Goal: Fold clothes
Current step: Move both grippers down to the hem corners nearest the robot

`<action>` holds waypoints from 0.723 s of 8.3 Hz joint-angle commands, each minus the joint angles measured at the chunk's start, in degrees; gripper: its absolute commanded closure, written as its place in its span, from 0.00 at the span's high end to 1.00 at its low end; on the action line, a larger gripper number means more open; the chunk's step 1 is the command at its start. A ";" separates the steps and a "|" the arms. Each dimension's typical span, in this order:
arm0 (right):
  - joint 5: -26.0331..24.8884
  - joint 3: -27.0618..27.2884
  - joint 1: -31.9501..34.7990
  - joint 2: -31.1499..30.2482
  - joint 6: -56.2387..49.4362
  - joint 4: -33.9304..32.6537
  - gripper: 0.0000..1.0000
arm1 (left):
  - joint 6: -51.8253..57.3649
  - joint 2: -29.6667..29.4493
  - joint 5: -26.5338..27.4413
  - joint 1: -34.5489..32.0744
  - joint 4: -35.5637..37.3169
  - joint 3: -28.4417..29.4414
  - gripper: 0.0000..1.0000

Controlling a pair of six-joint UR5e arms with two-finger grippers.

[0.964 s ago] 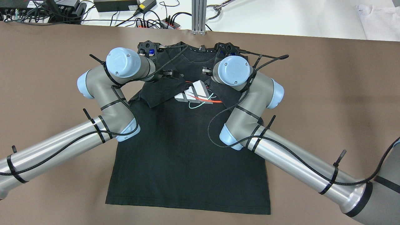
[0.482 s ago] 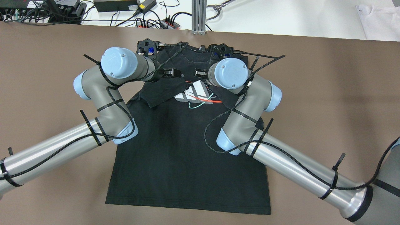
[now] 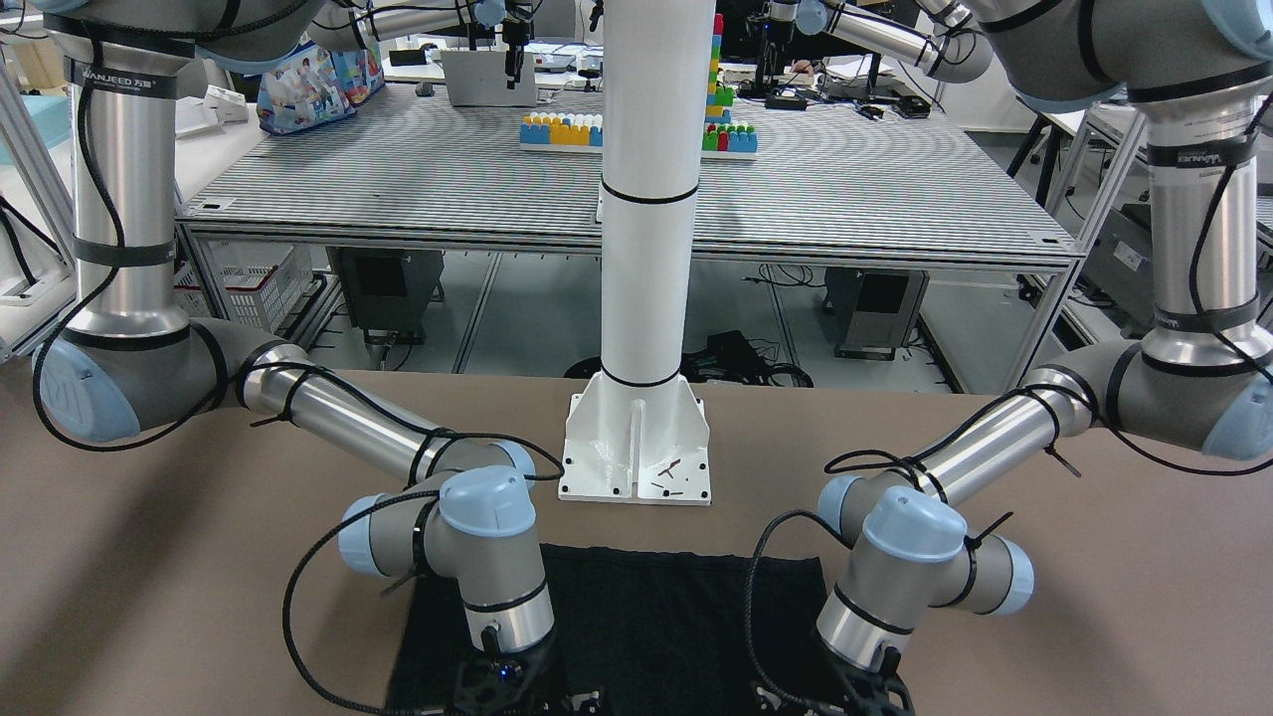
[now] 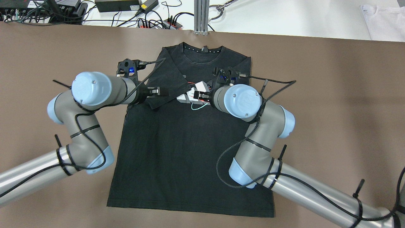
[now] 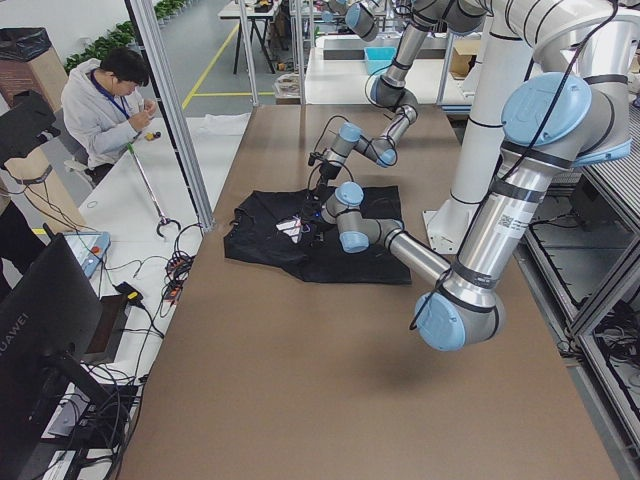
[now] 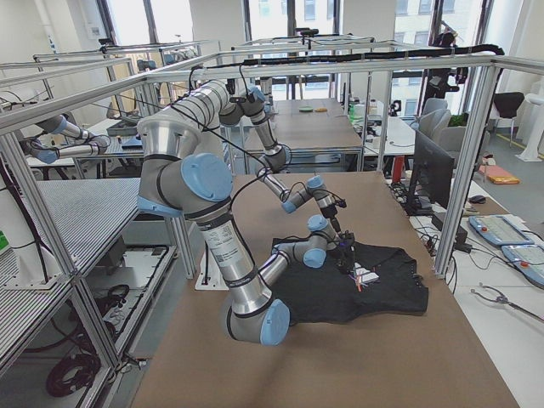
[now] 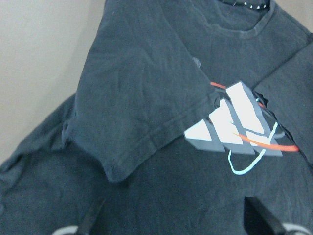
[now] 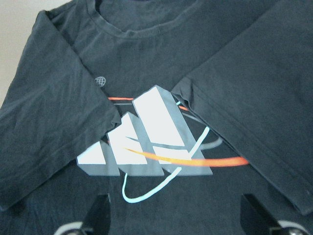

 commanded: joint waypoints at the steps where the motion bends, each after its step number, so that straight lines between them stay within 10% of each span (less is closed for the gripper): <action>1: -0.39 22.14 -6.88 -17.73 7.34 -2.13 0.94 | -9.10 12.27 3.35 6.53 -0.09 -13.13 1.00; 6: -14.61 30.66 -22.79 -38.51 24.23 10.64 0.94 | -21.24 33.54 16.54 24.89 -7.53 -25.38 1.00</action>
